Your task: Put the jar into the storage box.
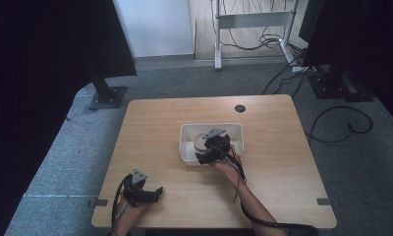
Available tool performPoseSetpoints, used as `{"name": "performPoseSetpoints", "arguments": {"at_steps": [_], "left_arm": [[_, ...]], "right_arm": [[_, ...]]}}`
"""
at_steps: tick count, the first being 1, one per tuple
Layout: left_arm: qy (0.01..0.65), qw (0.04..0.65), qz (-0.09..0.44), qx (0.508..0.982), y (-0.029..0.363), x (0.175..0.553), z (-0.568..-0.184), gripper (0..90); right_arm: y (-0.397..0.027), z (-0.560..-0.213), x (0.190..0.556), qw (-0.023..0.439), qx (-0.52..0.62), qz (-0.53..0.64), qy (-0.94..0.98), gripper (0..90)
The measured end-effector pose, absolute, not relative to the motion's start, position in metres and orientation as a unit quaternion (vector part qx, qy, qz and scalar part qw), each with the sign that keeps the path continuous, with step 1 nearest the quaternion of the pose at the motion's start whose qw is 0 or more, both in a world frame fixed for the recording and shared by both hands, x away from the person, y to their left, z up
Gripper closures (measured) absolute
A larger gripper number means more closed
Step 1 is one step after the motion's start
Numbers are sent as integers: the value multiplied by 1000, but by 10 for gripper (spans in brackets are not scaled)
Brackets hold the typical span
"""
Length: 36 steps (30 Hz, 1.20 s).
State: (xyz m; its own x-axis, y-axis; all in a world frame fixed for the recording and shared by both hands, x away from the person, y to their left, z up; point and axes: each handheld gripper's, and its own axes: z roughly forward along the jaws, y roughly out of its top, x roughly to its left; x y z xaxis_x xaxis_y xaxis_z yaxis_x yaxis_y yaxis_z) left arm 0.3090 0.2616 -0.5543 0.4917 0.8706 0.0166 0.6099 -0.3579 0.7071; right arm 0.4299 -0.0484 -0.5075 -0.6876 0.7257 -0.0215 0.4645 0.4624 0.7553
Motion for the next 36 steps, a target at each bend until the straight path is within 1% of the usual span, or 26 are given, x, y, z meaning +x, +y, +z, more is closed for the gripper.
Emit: {"name": "performPoseSetpoints", "arguments": {"at_steps": [11,36], "left_arm": [[463,327,200,800,262,309,-554,8],[463,327,200,800,262,309,-554,8]], "right_arm": [[-54,-502,424,181,347,379,839,27],[-72,-496,411,181,341,387,837,29]]}}
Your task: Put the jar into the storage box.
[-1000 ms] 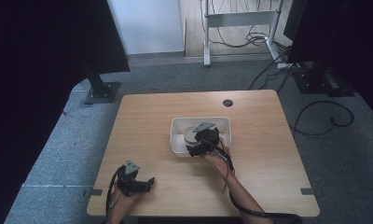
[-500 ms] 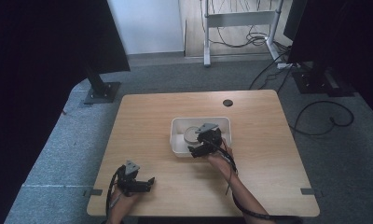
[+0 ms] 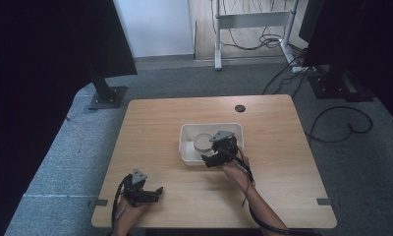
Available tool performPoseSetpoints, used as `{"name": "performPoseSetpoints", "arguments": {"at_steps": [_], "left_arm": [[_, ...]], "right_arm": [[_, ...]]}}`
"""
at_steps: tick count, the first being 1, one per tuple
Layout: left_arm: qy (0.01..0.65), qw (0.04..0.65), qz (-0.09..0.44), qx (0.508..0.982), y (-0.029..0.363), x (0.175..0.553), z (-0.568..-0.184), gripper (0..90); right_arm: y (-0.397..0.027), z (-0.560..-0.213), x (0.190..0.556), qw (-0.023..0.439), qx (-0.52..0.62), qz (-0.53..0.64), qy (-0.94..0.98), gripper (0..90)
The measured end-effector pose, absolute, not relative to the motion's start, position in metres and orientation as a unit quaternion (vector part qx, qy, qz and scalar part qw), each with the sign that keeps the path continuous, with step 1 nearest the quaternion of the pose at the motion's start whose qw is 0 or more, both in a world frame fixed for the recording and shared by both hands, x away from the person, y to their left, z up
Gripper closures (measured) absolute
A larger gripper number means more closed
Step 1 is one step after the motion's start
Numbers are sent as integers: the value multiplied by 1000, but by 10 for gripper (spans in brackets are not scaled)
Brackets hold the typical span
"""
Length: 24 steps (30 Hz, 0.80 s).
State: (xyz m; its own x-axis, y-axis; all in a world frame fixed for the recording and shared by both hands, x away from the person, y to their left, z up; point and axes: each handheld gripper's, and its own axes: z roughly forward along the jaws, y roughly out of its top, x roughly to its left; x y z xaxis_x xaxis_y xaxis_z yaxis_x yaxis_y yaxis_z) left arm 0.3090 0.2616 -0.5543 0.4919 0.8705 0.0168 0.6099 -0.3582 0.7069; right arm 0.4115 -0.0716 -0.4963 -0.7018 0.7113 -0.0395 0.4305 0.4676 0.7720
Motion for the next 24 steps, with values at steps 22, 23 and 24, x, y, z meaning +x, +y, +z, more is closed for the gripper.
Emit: {"name": "performPoseSetpoints", "arguments": {"at_steps": [22,23,24], "left_arm": [[463,327,200,799,262,309,-554,8],[463,327,200,800,262,309,-554,8],[462,326,200,800,262,309,-554,8]], "right_arm": [[-86,-494,400,180,335,393,837,30],[-87,-494,399,181,335,394,837,33],[-88,-494,398,182,335,394,836,35]]}}
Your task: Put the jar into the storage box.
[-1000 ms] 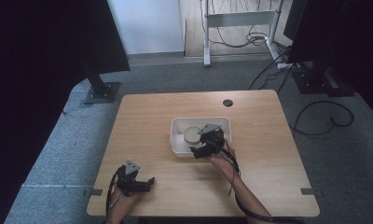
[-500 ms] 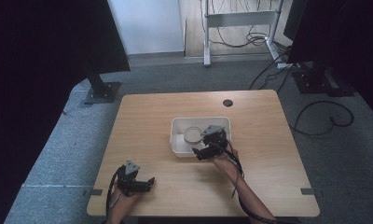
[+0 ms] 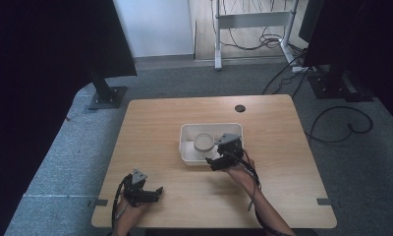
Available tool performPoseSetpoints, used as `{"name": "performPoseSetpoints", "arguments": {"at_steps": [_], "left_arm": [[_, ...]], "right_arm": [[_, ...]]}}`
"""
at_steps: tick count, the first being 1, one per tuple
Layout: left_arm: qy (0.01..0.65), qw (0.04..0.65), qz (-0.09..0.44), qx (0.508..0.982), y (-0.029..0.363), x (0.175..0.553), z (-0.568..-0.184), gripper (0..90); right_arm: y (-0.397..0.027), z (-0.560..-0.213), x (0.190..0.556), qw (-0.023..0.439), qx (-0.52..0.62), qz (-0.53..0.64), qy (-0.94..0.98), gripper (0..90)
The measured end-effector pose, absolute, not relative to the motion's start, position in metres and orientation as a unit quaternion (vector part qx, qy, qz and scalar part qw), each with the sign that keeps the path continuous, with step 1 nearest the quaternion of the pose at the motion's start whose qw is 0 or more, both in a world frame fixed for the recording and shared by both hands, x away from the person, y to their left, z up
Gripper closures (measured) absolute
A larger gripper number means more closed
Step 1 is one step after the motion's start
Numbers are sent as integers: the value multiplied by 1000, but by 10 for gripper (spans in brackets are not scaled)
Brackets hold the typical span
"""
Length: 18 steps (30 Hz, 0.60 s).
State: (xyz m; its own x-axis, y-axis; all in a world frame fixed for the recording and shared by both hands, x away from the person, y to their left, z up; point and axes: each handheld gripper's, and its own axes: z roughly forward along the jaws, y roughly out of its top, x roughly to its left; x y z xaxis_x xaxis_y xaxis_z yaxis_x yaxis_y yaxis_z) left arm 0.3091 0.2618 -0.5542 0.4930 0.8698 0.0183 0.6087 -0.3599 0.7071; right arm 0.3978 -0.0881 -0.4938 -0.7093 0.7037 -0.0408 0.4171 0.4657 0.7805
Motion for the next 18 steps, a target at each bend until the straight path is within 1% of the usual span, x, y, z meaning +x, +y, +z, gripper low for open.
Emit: {"name": "performPoseSetpoints", "arguments": {"at_steps": [18], "left_arm": [[462,326,200,800,262,309,-554,8]], "right_arm": [[-102,-491,384,186,329,399,836,38]]}}
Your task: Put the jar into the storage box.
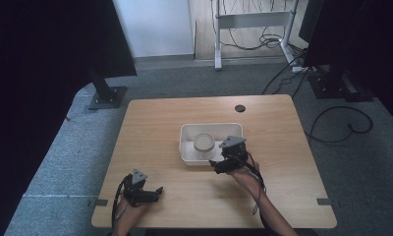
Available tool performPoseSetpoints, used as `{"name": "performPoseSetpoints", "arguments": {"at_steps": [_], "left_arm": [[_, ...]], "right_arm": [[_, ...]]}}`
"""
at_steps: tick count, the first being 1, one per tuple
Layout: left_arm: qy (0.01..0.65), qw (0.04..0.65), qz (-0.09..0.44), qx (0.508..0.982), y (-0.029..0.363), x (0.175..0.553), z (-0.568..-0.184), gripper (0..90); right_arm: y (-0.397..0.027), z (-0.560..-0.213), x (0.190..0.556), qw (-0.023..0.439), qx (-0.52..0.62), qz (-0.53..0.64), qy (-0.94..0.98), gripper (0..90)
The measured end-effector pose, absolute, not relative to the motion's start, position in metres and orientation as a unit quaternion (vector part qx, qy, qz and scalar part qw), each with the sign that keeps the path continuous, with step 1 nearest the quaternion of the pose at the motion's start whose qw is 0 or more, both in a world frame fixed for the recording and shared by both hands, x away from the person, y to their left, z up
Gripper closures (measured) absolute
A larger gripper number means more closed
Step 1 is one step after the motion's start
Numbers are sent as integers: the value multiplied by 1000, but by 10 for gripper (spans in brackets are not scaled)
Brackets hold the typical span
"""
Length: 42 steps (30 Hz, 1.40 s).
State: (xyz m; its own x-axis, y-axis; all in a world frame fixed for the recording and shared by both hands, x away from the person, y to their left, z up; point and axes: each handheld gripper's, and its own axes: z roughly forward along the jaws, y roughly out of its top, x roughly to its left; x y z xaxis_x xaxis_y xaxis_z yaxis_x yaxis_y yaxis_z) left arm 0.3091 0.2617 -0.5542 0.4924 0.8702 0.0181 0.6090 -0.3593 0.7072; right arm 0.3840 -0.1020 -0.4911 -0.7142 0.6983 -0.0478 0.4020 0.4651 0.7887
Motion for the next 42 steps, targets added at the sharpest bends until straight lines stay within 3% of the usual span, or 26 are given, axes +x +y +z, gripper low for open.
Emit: {"name": "performPoseSetpoints", "arguments": {"at_steps": [42], "left_arm": [[463,327,200,800,262,309,-554,8]], "right_arm": [[-172,-499,340,200,348,399,824,39]]}}
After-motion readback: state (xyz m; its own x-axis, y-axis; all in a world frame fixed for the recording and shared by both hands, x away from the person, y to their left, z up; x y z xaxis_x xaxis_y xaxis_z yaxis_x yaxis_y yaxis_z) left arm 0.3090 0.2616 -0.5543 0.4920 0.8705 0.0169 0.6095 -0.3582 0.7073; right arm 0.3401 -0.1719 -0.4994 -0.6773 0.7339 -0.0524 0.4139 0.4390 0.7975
